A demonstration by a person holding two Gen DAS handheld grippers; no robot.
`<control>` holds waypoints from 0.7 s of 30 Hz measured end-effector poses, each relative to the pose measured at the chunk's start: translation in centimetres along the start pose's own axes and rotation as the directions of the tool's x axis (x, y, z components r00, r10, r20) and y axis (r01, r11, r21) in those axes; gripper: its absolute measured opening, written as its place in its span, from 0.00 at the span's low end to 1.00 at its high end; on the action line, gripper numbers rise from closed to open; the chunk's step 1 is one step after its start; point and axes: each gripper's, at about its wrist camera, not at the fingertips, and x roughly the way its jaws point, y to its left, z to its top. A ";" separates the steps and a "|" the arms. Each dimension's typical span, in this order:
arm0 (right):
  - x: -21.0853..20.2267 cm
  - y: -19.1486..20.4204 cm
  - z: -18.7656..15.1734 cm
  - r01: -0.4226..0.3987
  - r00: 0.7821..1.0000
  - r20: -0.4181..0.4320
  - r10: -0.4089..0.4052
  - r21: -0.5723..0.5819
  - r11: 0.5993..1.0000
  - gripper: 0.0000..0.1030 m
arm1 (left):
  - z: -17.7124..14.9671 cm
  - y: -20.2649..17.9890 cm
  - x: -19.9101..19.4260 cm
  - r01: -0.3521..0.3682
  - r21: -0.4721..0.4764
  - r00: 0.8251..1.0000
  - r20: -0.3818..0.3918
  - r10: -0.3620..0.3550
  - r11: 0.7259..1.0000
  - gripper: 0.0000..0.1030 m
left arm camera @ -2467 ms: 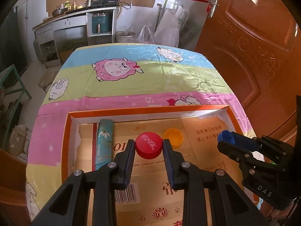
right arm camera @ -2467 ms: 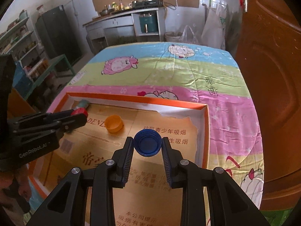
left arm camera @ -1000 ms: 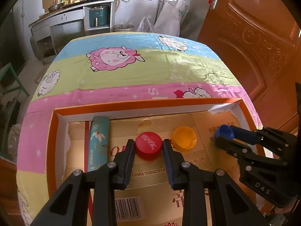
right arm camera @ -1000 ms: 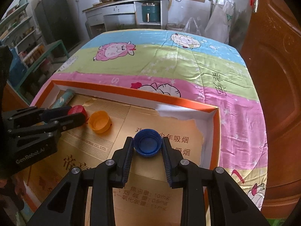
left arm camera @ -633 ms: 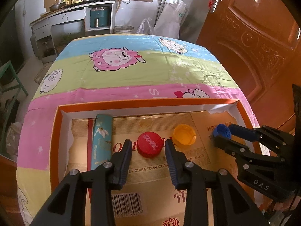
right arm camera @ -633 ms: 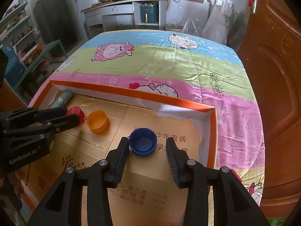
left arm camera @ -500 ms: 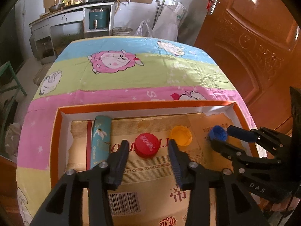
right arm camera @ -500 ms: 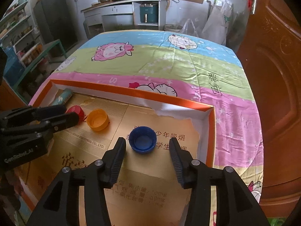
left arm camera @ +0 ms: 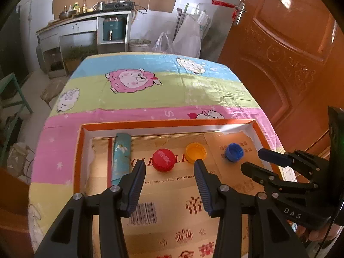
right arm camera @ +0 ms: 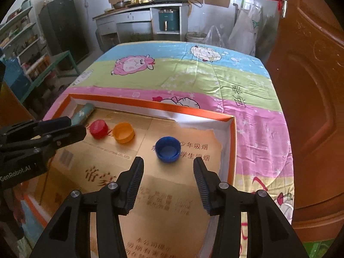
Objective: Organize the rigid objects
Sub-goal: 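Open the left tool to release the red cap into the tray, then move both open tools back over the objects on the quilt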
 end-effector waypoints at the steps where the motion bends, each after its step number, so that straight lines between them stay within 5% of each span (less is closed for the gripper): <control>1: -0.3 0.1 -0.1 -0.003 1.000 0.002 0.003 0.002 1.000 0.48 | -0.1 -0.1 -0.4 0.001 0.001 1.000 0.004 -0.001 1.000 0.45; 21: -8.2 3.2 -4.9 -0.031 0.997 0.069 0.029 0.031 0.999 0.48 | -4.9 0.2 -8.8 0.024 -0.034 0.997 0.070 -0.022 0.999 0.45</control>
